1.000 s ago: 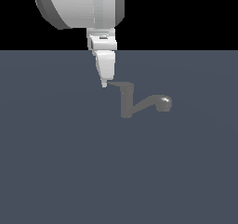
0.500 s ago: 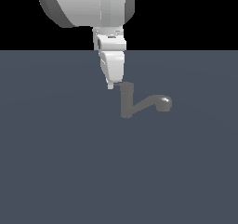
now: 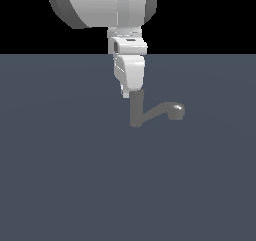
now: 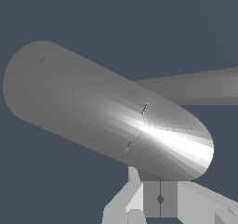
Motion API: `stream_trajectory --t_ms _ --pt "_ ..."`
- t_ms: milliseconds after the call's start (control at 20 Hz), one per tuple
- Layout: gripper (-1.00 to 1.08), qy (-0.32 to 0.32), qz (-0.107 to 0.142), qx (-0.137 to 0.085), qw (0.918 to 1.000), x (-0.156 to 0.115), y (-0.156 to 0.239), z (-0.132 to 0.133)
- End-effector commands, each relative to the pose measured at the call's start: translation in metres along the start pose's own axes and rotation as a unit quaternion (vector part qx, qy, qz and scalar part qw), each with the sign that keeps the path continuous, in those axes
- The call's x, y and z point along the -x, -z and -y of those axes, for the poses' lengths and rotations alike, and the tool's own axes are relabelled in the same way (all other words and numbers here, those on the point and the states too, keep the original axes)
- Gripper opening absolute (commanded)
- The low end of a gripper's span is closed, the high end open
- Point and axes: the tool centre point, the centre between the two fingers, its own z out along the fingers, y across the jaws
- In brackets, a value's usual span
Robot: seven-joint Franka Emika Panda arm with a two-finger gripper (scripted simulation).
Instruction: Turn on the faucet by rotating a designated handle.
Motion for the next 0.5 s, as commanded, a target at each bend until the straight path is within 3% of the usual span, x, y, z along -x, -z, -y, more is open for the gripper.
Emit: stream_trajectory --t_ms 0,450 --pt "-1.00 -0.005 -0.001 0.000 1.0000 -0.018 0.000 -0.004" --pt "-1.00 -0.010 -0.001 0.003 0.9999 -0.076 -0.002 -0.018"
